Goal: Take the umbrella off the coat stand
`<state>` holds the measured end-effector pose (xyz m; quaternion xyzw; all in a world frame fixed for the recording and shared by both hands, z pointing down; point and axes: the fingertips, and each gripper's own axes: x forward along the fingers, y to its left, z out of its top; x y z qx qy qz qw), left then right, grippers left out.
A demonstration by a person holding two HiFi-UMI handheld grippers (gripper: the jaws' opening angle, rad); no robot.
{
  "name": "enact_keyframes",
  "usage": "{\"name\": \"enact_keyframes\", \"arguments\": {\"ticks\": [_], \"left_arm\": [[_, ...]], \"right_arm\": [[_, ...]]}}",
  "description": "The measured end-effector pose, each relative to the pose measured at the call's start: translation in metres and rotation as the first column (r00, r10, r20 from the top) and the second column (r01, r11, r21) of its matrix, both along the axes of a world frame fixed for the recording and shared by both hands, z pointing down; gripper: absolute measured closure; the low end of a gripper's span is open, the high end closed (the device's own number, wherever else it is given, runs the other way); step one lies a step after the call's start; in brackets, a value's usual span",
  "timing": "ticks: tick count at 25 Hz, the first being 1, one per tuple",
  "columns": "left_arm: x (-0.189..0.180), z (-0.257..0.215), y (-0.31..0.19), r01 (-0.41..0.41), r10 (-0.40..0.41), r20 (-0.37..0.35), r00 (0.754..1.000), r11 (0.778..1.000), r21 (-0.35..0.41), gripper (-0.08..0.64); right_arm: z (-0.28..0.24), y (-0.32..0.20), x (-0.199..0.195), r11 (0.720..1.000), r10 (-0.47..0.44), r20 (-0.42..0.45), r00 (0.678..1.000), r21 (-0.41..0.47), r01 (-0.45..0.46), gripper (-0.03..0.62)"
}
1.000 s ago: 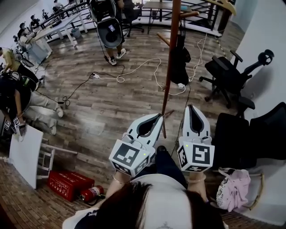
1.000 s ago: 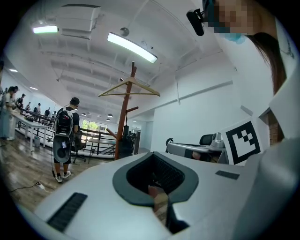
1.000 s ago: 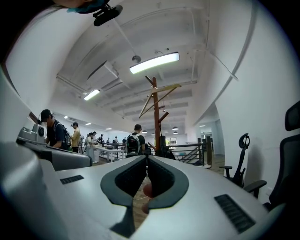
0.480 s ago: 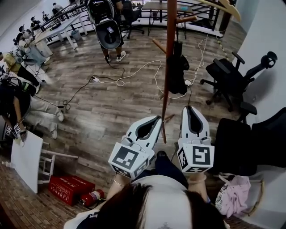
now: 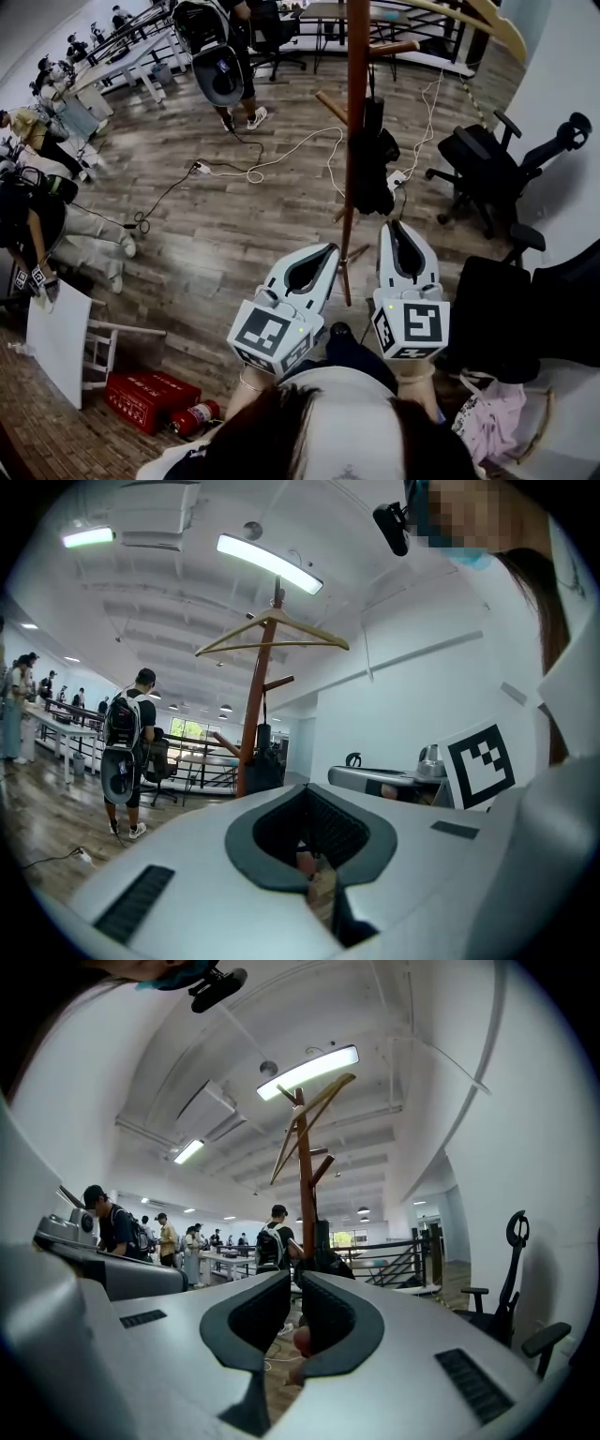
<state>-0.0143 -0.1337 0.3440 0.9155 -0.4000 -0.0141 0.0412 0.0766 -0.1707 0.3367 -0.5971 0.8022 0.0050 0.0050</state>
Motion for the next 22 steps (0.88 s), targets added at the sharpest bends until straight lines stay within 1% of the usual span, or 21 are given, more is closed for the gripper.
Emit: {"name": "enact_keyframes", "arguments": {"ticks": [16, 22], "left_arm": [[0.016, 0.01, -0.052, 0.012, -0.012, 0.024, 1.0, 1.0, -0.023, 0.551], [0.012, 0.013, -0.07, 0.032, -0.031, 0.021, 0.999, 0.999, -0.037, 0.551]], "right_arm": [[0.016, -0.059, 0.011, 0.999, -0.037, -0.005, 0.999, -0.039, 0.037, 0.549], [0.024, -0.078, 0.005, 0.995, -0.066, -0.007, 0.998, -0.069, 0.066, 0.523]]}}
